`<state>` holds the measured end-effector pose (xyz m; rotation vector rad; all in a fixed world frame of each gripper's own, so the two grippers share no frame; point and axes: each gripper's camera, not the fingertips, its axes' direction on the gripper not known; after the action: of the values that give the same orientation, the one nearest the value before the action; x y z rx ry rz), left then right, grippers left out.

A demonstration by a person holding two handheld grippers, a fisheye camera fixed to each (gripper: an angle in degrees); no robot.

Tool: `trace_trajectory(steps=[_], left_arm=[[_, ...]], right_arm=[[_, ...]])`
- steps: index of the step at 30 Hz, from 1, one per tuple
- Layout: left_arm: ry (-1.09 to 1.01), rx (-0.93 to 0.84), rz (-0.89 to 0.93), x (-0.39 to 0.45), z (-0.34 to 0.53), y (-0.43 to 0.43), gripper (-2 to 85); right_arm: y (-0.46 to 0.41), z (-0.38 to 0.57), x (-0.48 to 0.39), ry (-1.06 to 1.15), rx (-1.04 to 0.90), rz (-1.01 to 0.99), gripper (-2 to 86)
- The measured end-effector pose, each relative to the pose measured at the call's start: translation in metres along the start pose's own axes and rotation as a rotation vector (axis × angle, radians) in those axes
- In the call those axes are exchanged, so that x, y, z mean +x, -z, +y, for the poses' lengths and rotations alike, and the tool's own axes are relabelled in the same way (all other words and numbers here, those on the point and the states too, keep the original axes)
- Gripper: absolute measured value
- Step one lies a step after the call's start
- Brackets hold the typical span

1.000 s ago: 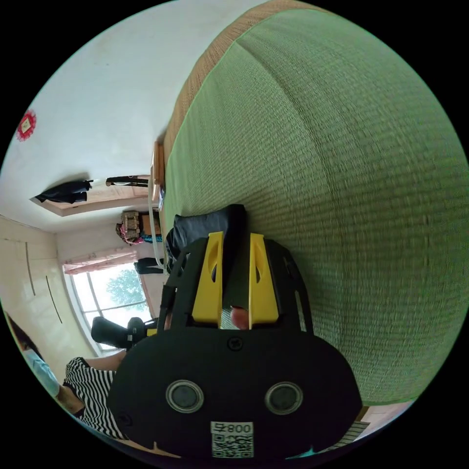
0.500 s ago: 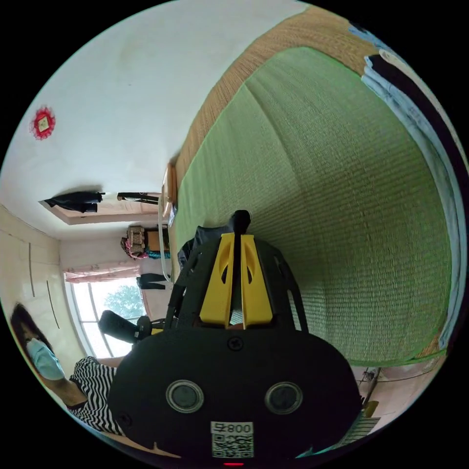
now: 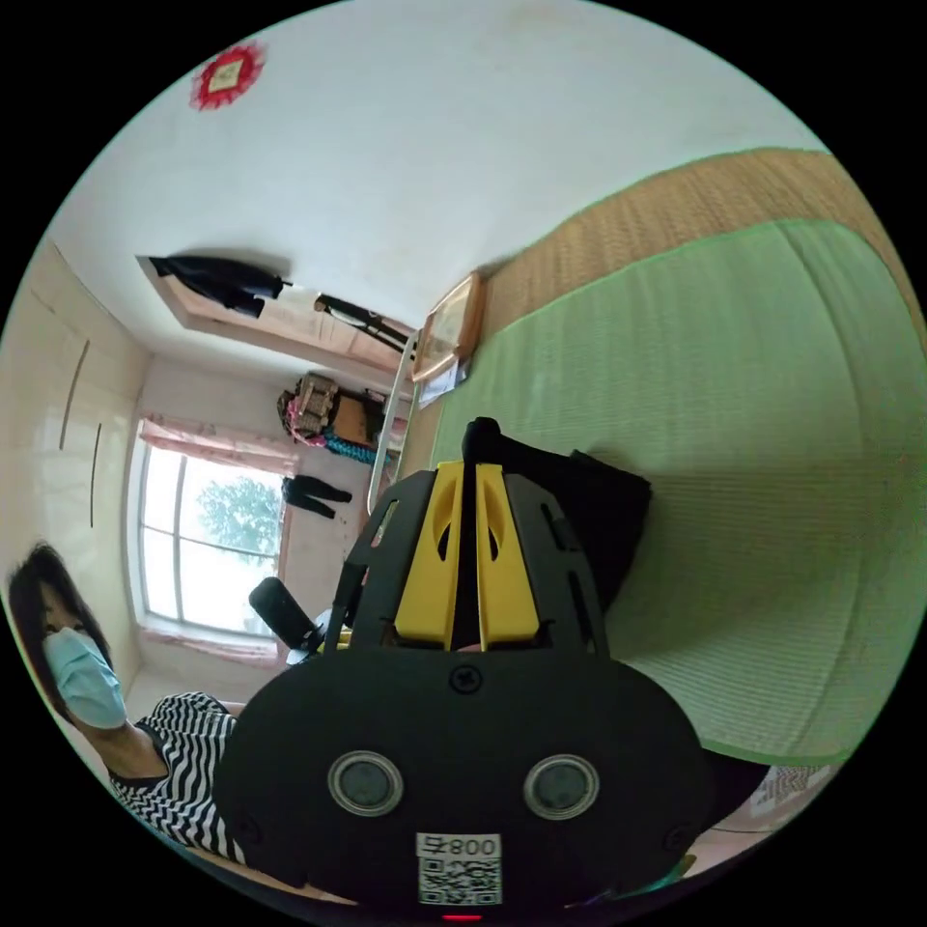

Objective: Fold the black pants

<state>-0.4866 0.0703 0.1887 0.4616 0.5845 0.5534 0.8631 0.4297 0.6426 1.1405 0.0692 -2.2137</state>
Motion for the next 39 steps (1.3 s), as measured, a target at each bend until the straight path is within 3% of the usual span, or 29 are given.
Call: trace_trajectory(steps=[10,22,28,35,39], left_arm=[[0.376,0.189,0.015,-0.173,0.084,0.201,3.1],[0.655,0.306,0.115,-0.294,0.152,0.325,3.2],[0.733,0.344,0.168,-0.322,0.170,0.360,3.6],[0.721,0.440,0.108,-0.314,0.180,0.418,1.3],[0.642,0.447,0.092,-0.296,0.164,0.432,0.5]], right_arm=[[-0.360,-0.030,-0.082,0.054,-0.272,0.151,1.8],[-0.637,-0.014,-0.088,0.084,-0.447,0.336,2.7],[-0.717,-0.001,-0.068,0.086,-0.497,0.344,5.4],[-0.721,0.028,-0.086,0.238,-0.455,0.324,3.2],[-0.755,0.051,-0.078,0.302,-0.493,0.454,1.3]])
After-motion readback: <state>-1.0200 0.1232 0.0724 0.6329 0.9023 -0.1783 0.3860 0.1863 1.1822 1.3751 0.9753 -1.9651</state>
